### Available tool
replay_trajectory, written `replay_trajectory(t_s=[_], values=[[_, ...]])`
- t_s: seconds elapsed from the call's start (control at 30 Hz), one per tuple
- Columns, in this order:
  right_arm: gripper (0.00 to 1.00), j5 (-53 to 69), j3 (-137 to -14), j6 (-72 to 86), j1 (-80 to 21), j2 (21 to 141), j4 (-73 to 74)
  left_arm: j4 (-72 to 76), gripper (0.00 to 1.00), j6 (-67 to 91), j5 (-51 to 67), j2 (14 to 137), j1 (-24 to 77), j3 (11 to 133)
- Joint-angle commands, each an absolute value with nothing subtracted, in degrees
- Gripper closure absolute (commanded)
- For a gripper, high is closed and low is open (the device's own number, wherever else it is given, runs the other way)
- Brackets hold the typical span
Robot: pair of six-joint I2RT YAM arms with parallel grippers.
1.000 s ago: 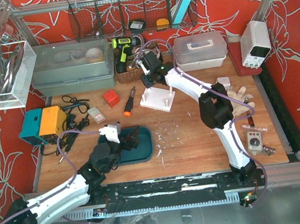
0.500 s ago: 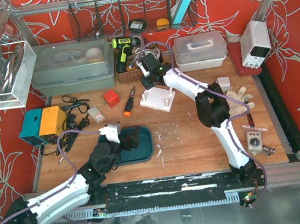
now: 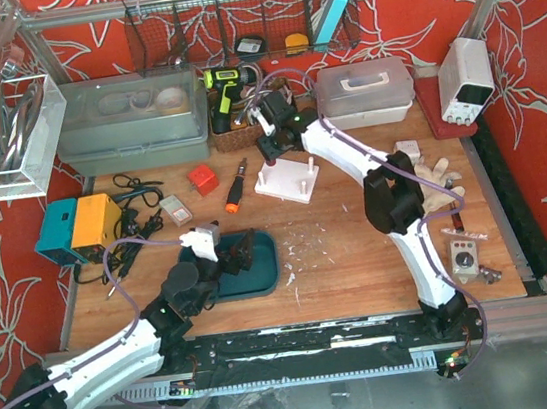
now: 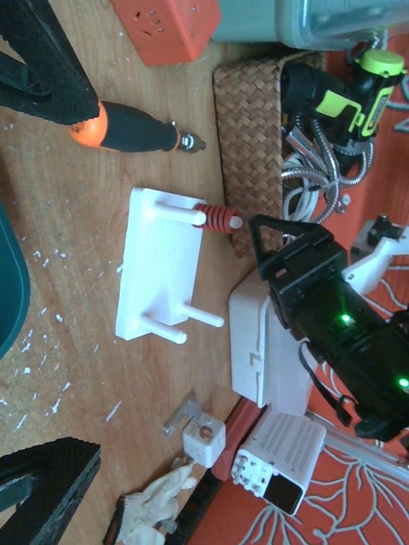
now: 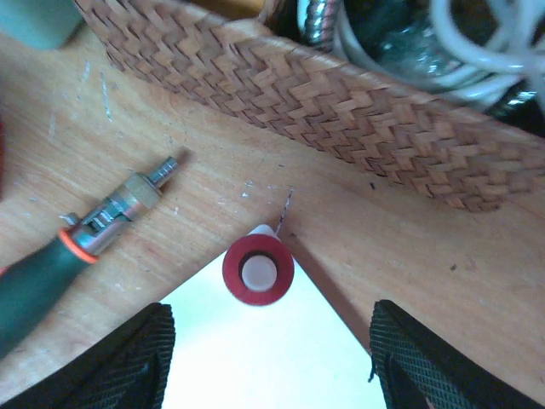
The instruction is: Install the large spring
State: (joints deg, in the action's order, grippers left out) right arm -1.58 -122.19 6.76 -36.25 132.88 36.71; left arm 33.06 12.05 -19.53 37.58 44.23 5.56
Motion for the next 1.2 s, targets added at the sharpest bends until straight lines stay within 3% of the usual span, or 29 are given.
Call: replay_trajectory(t_s=[0.0,0.13,0.4,0.6,0.77,0.93,1.17], values=[[0.33,-0.13,-120.55,7.56,-35.99,123.97,40.09,34.47,0.02,10.67,-17.45,36.12,44.03,4.62],[0.28,2.19,-112.67,8.90,-36.13,116.22,39.24,32.64,0.07,14.07,-17.67,36.76,44.03,5.38],[0.19,4.83,-88.42,11.26,-36.22,95.74,32.94,9.62,0.07,26.17,-16.34,41.28,44.03,19.14],[0.14,4.52,-71.48,12.58,-36.25,81.21,28.48,-3.04,0.19,29.87,-16.81,44.43,43.95,29.21],[0.13,3.96,-58.42,13.66,-36.29,70.58,23.07,-17.41,0.15,29.73,-19.07,48.71,43.88,39.36],[0.13,0.63,-50.19,14.08,-36.27,64.60,18.11,-26.85,0.14,10.82,-7.24,53.05,43.77,47.79],[0.12,-4.00,-44.82,15.04,-36.23,56.58,13.71,-38.71,0.24,-20.34,-8.18,60.97,43.77,55.89]])
